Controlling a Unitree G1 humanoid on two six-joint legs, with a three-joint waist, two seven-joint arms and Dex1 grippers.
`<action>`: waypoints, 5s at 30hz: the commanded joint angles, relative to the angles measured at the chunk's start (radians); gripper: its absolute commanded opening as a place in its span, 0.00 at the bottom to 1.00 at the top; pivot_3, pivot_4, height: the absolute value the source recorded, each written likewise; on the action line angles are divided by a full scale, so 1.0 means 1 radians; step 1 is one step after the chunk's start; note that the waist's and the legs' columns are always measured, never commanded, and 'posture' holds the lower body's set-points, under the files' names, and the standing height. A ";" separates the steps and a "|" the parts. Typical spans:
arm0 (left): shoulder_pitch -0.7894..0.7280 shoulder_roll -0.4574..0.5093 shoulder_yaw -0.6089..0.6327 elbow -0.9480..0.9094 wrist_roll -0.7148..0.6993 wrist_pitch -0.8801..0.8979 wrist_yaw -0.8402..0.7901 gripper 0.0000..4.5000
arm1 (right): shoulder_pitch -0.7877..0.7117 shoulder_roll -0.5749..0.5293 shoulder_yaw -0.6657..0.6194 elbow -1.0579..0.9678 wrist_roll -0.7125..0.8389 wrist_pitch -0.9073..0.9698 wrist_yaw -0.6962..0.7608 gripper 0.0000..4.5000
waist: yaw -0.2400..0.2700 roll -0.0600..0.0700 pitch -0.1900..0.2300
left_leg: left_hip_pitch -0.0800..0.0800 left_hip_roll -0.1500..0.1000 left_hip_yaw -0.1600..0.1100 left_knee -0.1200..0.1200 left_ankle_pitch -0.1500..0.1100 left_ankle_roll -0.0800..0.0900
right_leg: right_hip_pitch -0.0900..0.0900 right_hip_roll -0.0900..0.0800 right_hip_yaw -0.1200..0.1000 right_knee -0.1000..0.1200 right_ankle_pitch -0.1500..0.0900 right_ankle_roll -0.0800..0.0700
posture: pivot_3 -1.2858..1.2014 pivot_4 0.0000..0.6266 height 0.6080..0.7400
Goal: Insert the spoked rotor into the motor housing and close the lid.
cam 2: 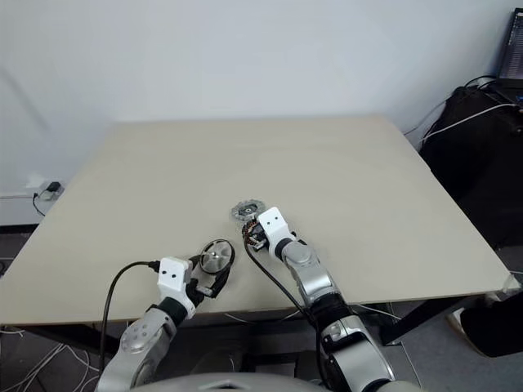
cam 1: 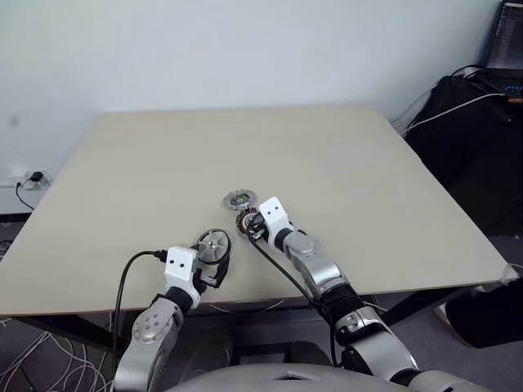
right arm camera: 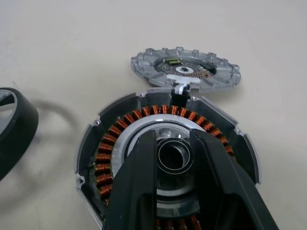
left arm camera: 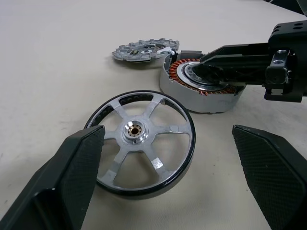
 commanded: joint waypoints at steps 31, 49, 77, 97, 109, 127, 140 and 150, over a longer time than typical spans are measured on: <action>-0.017 -0.002 0.012 0.033 0.002 -0.057 -0.022 1.00 | -0.022 -0.001 0.040 -0.198 -0.060 0.158 -0.020 0.01 | 0.000 0.000 0.000 | 0.000 0.000 0.000 -0.001 0.000 0.000 | -0.001 0.000 0.000 0.000 0.000 0.000 | 0.52 0.00 1.00; 0.003 -0.015 0.004 0.007 0.006 -0.054 -0.002 1.00 | -0.146 0.027 0.045 0.021 -0.087 0.166 -0.034 0.01 | -0.001 0.000 0.000 | 0.000 0.000 0.000 -0.002 0.000 -0.001 | -0.002 0.000 0.001 0.001 0.000 0.000 | 0.52 0.00 1.00; -0.014 -0.004 0.001 -0.007 0.000 -0.024 -0.006 1.00 | 0.018 -0.031 0.022 -0.277 -0.045 0.220 -0.013 0.01 | 0.000 0.000 0.000 | -0.001 0.000 -0.001 -0.002 0.000 -0.001 | -0.002 -0.001 0.000 0.000 0.000 -0.001 | 0.52 0.00 1.00; 0.000 -0.007 0.005 -0.023 0.003 -0.028 0.006 1.00 | -0.120 0.030 0.043 0.068 -0.080 0.124 -0.033 0.01 | -0.002 0.001 0.000 | 0.000 0.000 -0.001 -0.002 0.001 -0.001 | -0.002 0.000 0.001 0.001 0.000 -0.001 | 0.52 0.00 1.00; 0.007 -0.005 0.004 -0.025 0.000 -0.027 0.000 1.00 | -0.102 0.029 0.001 -0.084 -0.034 0.089 -0.024 0.01 | -0.001 0.001 0.000 | 0.000 0.000 -0.001 -0.002 0.001 -0.001 | -0.003 0.001 0.001 0.001 0.001 -0.002 | 0.52 0.00 1.00; 0.013 -0.008 0.005 -0.027 -0.002 -0.025 0.003 1.00 | -0.114 0.038 0.006 -0.009 -0.055 0.072 -0.026 0.01 | -0.002 0.001 0.000 | 0.001 0.000 -0.002 -0.003 0.001 -0.002 | -0.002 0.001 0.001 0.002 0.001 -0.002 | 0.52 0.00 1.00; 0.013 -0.010 0.002 -0.026 0.000 -0.026 0.003 1.00 | -0.096 0.034 0.010 0.043 -0.058 0.087 -0.030 0.01 | -0.002 0.002 0.000 | 0.000 0.000 -0.002 -0.003 0.001 -0.002 | -0.004 0.001 0.001 0.002 0.000 -0.004 | 0.52 0.00 1.00; 0.018 -0.010 0.004 -0.027 -0.001 -0.027 0.004 1.00 | -0.076 0.022 0.018 -0.061 -0.047 0.098 0.014 0.01 | -0.001 0.002 0.000 | 0.001 0.000 -0.002 -0.003 0.002 -0.003 | -0.003 0.001 0.002 0.002 0.001 -0.003 | 0.52 0.00 1.00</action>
